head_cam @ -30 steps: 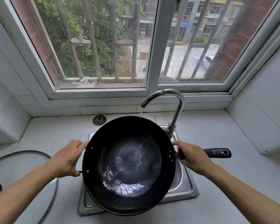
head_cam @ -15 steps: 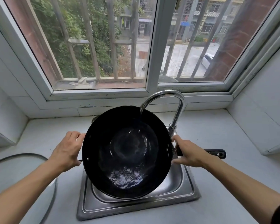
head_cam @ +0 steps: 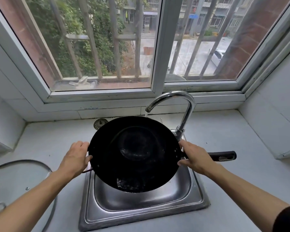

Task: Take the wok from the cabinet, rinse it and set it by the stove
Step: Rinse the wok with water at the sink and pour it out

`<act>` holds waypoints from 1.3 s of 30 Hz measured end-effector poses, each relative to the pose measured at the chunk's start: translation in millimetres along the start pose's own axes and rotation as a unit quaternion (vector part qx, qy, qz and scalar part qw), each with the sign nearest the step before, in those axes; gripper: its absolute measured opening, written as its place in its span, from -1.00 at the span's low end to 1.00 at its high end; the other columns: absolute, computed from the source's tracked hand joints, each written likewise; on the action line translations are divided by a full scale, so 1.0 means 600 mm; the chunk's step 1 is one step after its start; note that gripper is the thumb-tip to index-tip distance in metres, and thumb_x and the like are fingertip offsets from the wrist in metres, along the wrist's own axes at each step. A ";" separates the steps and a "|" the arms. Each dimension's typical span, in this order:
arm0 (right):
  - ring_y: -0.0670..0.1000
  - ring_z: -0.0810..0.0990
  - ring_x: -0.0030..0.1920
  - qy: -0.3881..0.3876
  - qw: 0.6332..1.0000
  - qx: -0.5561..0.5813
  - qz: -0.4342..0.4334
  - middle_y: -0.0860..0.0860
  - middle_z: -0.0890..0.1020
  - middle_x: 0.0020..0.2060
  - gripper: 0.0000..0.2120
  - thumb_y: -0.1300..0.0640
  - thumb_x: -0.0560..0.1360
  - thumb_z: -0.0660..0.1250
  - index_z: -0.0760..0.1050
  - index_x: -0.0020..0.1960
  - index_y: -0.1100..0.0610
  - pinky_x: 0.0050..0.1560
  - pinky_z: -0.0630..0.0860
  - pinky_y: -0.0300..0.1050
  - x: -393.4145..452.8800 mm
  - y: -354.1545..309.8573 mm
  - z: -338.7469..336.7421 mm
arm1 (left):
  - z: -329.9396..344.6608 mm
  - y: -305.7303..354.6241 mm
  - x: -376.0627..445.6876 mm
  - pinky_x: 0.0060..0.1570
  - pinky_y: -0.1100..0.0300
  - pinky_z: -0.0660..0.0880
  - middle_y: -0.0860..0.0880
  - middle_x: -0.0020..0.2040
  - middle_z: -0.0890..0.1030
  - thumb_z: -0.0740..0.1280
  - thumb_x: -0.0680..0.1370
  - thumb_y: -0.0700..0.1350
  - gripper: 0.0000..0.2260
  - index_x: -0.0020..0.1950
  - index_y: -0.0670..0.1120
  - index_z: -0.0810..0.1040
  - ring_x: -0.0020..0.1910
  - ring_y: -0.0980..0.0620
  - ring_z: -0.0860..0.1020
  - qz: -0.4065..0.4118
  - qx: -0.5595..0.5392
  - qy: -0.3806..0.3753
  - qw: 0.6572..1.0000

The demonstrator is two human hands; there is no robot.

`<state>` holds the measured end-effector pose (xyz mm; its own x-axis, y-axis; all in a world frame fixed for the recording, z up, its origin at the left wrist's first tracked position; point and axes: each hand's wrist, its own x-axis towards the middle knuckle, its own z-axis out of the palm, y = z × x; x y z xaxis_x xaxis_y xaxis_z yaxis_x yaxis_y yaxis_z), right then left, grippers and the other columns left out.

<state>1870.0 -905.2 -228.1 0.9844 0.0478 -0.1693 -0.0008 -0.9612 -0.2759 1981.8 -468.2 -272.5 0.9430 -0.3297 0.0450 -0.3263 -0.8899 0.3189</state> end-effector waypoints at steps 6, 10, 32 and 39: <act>0.04 0.47 -0.16 -0.005 0.999 0.028 0.020 -0.05 0.50 -0.15 -0.57 -0.05 0.30 0.51 0.27 -0.08 -0.01 -0.13 0.46 -0.02 0.000 0.017 0.019 | 0.004 0.006 -0.002 -0.29 0.00 0.44 0.02 -0.22 0.40 0.52 0.38 -0.13 -0.65 -0.18 0.00 0.32 -0.17 -0.05 0.40 -0.014 0.026 -0.015 0.999; 0.04 0.42 -0.19 0.002 0.999 0.024 0.038 -0.04 0.45 -0.22 -0.60 -0.07 0.32 0.50 0.29 -0.13 0.03 -0.19 0.37 -0.07 0.005 0.034 0.034 | 0.004 0.016 -0.001 -0.40 0.06 0.42 0.02 -0.25 0.39 0.56 0.33 -0.16 -0.63 -0.20 -0.03 0.34 -0.21 -0.08 0.43 0.012 0.033 -0.009 0.999; 0.01 0.47 -0.26 0.043 0.986 0.081 0.139 -0.07 0.49 -0.29 -0.62 -0.07 0.31 0.52 0.31 -0.23 -0.01 -0.26 0.45 -0.01 0.017 0.102 0.054 | -0.009 0.092 0.066 -0.44 0.12 0.38 0.02 -0.23 0.40 0.57 0.30 -0.16 -0.67 -0.19 -0.06 0.42 -0.21 -0.07 0.44 0.062 0.042 0.031 0.997; -0.04 0.45 -0.31 0.054 0.981 0.108 0.151 -0.08 0.49 -0.34 -0.61 -0.06 0.31 0.53 0.30 -0.26 -0.01 -0.33 0.38 -0.08 -0.006 0.123 0.057 | -0.006 0.118 0.093 -0.42 0.10 0.40 0.03 -0.22 0.41 0.56 0.31 -0.15 -0.69 -0.18 -0.06 0.43 -0.20 -0.06 0.44 0.084 0.046 0.035 0.995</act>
<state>1860.4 -966.6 -280.4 0.9466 -0.2701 -0.1760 -0.3206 -0.8464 -0.4252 2011.7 -548.3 -243.9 0.8763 -0.4552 0.1579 -0.4804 -0.8506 0.2139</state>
